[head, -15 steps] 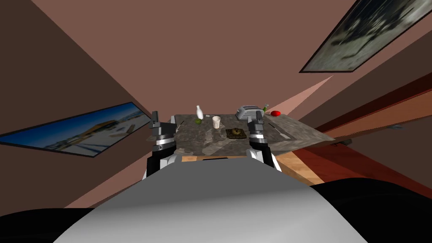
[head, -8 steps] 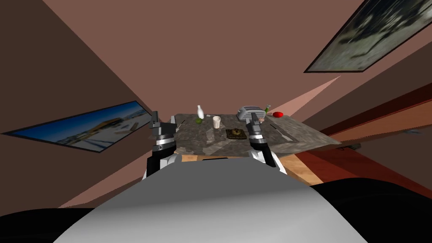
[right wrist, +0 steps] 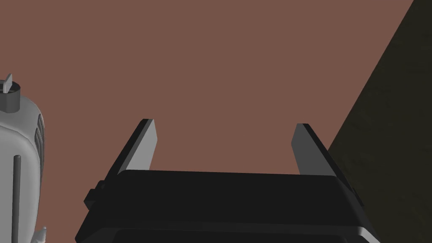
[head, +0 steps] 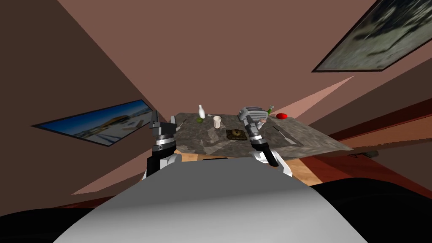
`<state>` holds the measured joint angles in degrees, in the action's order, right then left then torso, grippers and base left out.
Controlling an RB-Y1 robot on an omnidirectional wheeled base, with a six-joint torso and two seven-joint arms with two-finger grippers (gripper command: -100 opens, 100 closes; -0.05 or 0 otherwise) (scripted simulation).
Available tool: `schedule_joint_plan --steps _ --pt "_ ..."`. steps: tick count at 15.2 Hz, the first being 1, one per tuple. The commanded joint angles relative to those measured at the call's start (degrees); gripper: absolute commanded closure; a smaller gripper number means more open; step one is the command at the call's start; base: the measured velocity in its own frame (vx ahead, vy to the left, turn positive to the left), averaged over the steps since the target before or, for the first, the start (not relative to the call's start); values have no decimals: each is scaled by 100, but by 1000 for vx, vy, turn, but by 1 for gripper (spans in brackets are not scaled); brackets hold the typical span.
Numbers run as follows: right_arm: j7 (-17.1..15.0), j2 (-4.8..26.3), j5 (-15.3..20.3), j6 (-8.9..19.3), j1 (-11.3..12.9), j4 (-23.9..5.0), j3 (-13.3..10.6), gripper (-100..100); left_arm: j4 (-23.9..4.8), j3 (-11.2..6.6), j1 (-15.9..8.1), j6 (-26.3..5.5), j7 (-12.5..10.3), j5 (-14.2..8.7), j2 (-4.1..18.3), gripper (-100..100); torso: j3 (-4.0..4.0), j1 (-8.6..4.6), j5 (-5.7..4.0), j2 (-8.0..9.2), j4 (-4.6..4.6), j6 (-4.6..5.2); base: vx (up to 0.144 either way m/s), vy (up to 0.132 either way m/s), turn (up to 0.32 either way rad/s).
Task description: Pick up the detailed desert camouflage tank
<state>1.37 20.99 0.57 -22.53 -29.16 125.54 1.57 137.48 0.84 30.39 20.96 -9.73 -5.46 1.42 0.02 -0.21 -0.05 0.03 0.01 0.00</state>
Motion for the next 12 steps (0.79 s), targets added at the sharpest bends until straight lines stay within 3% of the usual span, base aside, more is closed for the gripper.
schedule_joint_plan --steps 1,10,11,12 --pt "5 286 81 -61 -17 -127 -26 -100 0 0 0 0 0 0 0 0 0 0 0 0 0 0 -13 -36 69" --pt "10 1357 309 -221 -46 -500 -99 -100 0 0 0 0 0 0 0 0 -1 3 1 -2 -1 -2 -10 -38 97" --pt "10 1370 309 -221 -46 -500 -99 -100 0 0 0 0 0 0 0 0 -1 1 1 -2 0 -2 -8 -33 48" --pt "10 1580 392 -279 -57 -634 -128 -100 0 0 0 0 0 0 0 0 -1 3 1 -3 0 0 -13 -35 99"
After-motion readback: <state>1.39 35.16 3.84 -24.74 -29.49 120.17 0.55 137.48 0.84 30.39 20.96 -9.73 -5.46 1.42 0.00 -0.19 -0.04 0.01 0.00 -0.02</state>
